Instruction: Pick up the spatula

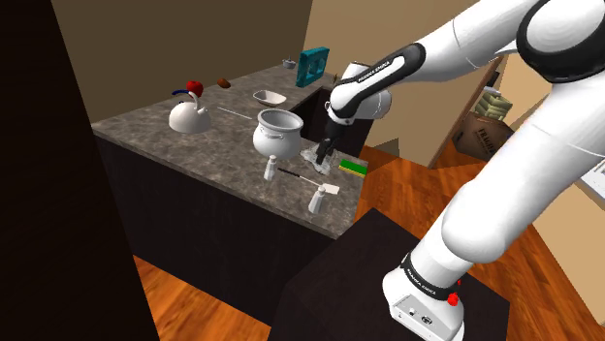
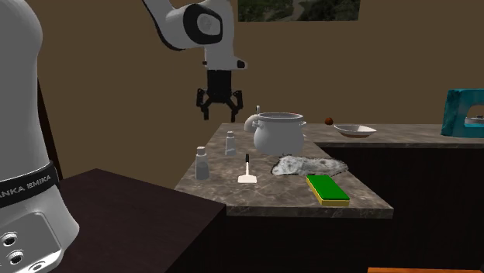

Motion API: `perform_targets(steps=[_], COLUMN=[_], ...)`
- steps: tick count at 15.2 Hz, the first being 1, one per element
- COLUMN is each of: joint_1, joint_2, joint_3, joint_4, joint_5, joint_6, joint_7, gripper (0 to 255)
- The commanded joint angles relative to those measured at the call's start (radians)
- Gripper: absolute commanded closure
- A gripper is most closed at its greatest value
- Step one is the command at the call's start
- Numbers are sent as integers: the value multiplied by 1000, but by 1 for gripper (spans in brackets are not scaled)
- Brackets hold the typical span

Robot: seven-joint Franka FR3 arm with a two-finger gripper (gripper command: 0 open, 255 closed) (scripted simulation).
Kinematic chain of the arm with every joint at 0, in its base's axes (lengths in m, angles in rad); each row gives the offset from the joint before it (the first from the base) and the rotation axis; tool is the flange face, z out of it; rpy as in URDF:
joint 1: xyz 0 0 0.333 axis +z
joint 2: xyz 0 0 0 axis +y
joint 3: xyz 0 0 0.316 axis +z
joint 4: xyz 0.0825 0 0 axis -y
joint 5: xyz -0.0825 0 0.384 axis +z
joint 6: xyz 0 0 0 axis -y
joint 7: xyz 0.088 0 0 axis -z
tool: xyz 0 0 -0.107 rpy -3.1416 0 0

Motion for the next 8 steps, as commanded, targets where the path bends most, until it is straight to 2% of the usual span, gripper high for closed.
perform_targets(steps=[1,5,8], joint_1=[0,-21,-55], joint_2=[85,255,379], joint_3=[-9,-2,23], joint_4=[39,124,202], joint_5=[34,118,171], joint_6=[45,122,166], joint_7=[-65,-198,-287], gripper=[0,0,0])
